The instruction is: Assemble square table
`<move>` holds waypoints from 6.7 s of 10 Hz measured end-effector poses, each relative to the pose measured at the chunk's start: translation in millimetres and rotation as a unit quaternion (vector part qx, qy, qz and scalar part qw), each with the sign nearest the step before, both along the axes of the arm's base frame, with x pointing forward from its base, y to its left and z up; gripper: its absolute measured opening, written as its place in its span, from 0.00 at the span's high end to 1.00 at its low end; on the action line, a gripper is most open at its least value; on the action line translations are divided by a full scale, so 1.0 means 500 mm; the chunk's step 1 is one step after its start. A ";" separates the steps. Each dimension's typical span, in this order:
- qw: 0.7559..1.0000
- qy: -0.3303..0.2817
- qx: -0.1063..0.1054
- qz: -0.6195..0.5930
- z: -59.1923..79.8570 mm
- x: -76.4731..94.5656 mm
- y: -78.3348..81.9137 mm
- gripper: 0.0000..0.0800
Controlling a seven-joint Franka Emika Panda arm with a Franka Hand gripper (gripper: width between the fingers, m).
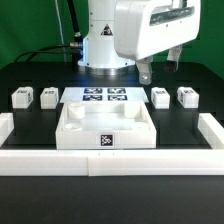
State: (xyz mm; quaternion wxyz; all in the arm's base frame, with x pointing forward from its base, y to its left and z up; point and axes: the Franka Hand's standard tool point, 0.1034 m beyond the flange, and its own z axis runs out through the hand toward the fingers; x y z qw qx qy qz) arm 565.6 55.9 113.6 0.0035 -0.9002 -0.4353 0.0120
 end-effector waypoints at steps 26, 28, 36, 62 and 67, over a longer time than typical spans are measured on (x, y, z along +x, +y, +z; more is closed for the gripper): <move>0.948 -0.005 0.025 0.318 -0.208 -0.264 -0.181 0.81; 0.948 -0.006 0.025 0.317 -0.208 -0.263 -0.181 0.93; 0.952 -0.018 0.030 0.303 -0.208 -0.224 -0.108 0.93; 0.988 -0.025 0.023 0.152 -0.114 -0.188 0.073 0.19; 0.996 -0.018 0.028 -0.081 -0.093 -0.217 0.186 0.19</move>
Offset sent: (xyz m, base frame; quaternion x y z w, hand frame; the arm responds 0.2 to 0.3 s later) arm 0.0000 0.0000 0.0000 0.0000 0.0000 0.0000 1.0000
